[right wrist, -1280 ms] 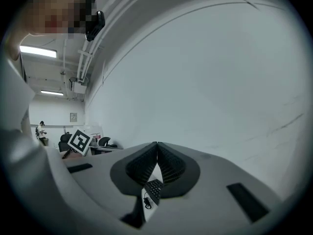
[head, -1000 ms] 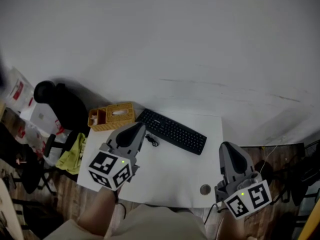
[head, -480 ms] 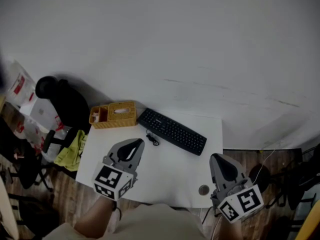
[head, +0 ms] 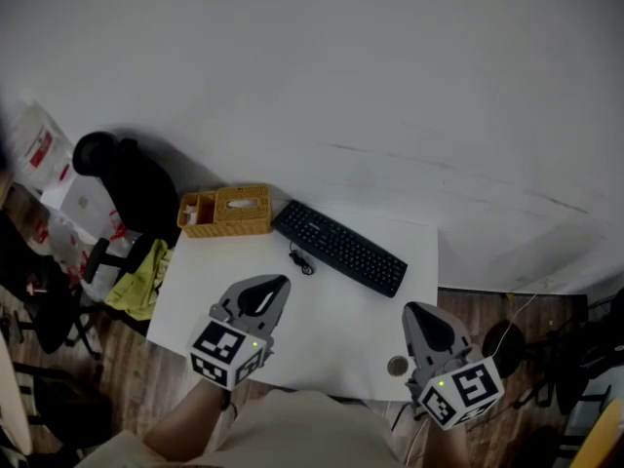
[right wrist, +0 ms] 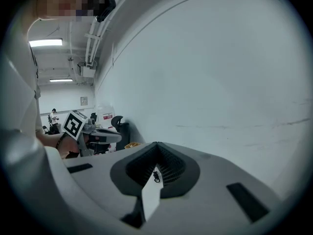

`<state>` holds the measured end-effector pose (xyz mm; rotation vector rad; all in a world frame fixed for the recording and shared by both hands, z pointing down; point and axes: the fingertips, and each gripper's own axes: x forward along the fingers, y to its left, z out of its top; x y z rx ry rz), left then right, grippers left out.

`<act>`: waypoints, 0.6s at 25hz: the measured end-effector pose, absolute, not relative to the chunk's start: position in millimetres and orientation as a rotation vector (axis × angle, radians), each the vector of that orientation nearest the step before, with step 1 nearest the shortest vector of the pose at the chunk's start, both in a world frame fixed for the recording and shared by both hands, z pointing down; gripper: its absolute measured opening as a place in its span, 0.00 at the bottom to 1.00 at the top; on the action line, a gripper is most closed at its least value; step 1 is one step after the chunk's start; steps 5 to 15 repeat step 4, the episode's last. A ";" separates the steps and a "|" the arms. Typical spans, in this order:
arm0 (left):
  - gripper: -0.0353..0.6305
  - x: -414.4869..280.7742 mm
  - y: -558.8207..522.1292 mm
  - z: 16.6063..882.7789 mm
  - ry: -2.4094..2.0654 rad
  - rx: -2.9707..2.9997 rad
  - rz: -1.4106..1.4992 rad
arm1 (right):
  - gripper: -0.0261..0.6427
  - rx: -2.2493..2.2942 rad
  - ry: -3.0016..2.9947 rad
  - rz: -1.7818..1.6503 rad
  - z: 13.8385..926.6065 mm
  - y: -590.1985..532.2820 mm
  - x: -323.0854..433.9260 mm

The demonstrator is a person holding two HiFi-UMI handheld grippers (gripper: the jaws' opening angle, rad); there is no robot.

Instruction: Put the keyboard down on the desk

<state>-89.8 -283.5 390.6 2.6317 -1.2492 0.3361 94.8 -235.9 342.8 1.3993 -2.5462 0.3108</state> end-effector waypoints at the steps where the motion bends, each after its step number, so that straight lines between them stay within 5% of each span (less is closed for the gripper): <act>1: 0.10 -88.1 -283.3 390.2 -1.242 2.634 0.337 | 0.08 1.403 -2.545 0.307 342.5 -237.1 96.6; 15: 0.10 -85.4 -283.8 389.8 -1.247 2.655 0.357 | 0.08 1.412 -2.541 0.297 342.2 -240.1 101.3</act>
